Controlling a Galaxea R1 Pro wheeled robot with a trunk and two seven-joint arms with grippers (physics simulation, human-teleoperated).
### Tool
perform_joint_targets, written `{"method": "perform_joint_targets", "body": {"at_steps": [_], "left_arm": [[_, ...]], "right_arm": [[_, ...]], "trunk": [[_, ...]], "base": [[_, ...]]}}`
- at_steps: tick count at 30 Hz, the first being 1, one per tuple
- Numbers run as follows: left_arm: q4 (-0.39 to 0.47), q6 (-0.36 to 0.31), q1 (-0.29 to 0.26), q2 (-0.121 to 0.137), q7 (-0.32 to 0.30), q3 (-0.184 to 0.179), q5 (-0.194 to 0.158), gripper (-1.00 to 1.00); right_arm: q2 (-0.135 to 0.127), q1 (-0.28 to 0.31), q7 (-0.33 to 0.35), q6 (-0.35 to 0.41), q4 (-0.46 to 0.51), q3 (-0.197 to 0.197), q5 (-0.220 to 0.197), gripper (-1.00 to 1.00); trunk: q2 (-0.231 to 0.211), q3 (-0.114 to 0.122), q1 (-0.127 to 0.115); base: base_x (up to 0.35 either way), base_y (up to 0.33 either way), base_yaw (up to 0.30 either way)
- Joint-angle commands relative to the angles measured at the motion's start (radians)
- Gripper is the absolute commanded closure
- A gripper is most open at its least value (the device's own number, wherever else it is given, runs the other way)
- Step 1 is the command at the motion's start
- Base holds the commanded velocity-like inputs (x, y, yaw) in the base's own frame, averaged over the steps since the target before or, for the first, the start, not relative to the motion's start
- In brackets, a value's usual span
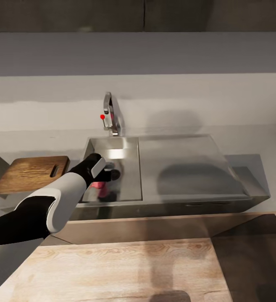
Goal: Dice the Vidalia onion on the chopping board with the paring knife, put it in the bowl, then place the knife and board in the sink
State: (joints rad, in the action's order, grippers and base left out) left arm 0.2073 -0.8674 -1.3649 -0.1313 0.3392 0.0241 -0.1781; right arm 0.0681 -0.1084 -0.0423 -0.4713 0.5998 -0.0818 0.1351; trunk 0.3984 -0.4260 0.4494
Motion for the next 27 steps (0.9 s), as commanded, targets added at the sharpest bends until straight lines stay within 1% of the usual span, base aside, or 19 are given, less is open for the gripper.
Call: {"method": "perform_joint_targets", "body": {"at_steps": [1,3,6,9,10,12,14,15,17,18,19,21,22,23,24,26,27], "left_arm": [[0.003,-0.003,0.000,0.000,0.011,0.002,-0.011,1.00],[0.008,-0.003,0.000,-0.001,0.011,0.002,-0.011,1.00],[0.043,-0.008,0.000,-0.001,0.009,0.002,-0.012,1.00],[0.119,-0.015,0.000,-0.002,0.008,0.001,-0.013,1.00],[0.154,-0.024,0.000,-0.003,0.008,0.001,-0.013,1.00],[0.254,-0.073,0.003,-0.006,0.008,0.000,-0.014,1.00],[0.367,-0.117,0.032,-0.009,0.007,0.000,-0.014,1.00],[0.403,-0.124,0.044,-0.009,0.007,-0.001,-0.014,1.00],[0.562,-0.140,0.108,-0.010,0.006,-0.004,-0.014,1.00],[0.603,-0.142,0.127,-0.010,0.006,-0.006,-0.015,1.00],[0.684,-0.146,0.166,-0.010,0.006,-0.013,-0.014,1.00],[0.910,-0.150,0.289,-0.006,0.006,-0.043,-0.014,1.00],[0.982,-0.150,0.333,-0.004,0.005,-0.052,-0.014,1.00],[1.051,-0.150,0.377,-0.004,0.004,-0.058,-0.014,1.00],[1.083,-0.150,0.400,-0.003,0.004,-0.060,-0.014,1.00],[1.227,-0.149,0.502,0.000,0.001,-0.076,-0.014,1.00],[1.249,-0.149,0.518,0.003,0.001,-0.079,-0.014,1.00]], "right_arm": [[0.001,0.000,-0.004,-0.001,0.002,-0.004,0.011,-1.00],[0.001,0.000,-0.004,-0.001,0.002,-0.004,0.011,-1.00],[0.001,0.000,-0.004,-0.001,0.002,-0.004,0.011,-1.00],[0.001,0.000,-0.004,0.000,0.002,-0.004,0.011,-1.00],[0.001,0.000,-0.004,0.000,0.002,-0.004,0.011,-1.00],[0.001,0.000,-0.004,0.000,0.002,-0.004,0.011,-1.00],[0.001,0.000,-0.004,0.000,0.002,-0.004,0.011,-1.00],[0.001,0.000,-0.004,0.000,0.002,-0.004,0.011,-1.00],[0.001,0.000,-0.004,0.000,0.002,-0.004,0.011,-1.00],[0.001,0.000,-0.004,0.000,0.002,-0.004,0.011,-1.00],[0.001,0.000,-0.004,0.000,0.002,-0.004,0.011,-1.00],[0.001,0.000,-0.004,0.000,0.002,-0.004,0.011,-1.00],[0.001,0.000,-0.004,0.000,0.002,-0.004,0.011,-1.00],[0.001,0.000,-0.004,0.000,0.002,-0.004,0.011,-1.00],[0.001,0.000,-0.004,0.000,0.002,-0.004,0.011,-1.00],[0.001,0.000,-0.004,0.000,0.001,-0.004,0.011,-1.00],[0.001,0.000,-0.004,0.000,0.001,-0.004,0.011,-1.00]], "trunk": [[0.002,0.000,0.001],[0.002,0.003,0.001],[0.002,0.008,0.001],[0.002,0.013,0.001],[0.002,0.014,0.001],[0.002,0.017,0.001],[0.002,0.020,0.001],[0.002,0.022,0.001],[0.002,0.025,0.001],[0.002,0.027,0.001],[0.002,0.028,0.001],[0.002,0.031,0.001],[0.002,0.033,0.001],[0.002,0.034,0.001],[0.002,0.036,0.001],[0.002,0.039,0.001],[0.002,0.041,0.001]], "base": [[0.000,0.000,-0.074],[0.000,0.000,-0.074],[0.000,0.000,-0.074],[0.000,0.000,-0.074],[0.000,0.000,-0.074],[0.000,0.000,-0.074],[0.000,0.000,-0.074],[0.000,0.000,-0.074],[0.000,0.000,-0.074],[0.000,0.000,-0.074],[0.000,0.000,-0.074],[0.000,0.000,-0.074],[0.000,0.000,-0.074],[0.000,0.000,-0.074],[0.000,0.000,-0.074],[0.000,0.000,-0.074],[0.000,0.000,-0.074]]}}
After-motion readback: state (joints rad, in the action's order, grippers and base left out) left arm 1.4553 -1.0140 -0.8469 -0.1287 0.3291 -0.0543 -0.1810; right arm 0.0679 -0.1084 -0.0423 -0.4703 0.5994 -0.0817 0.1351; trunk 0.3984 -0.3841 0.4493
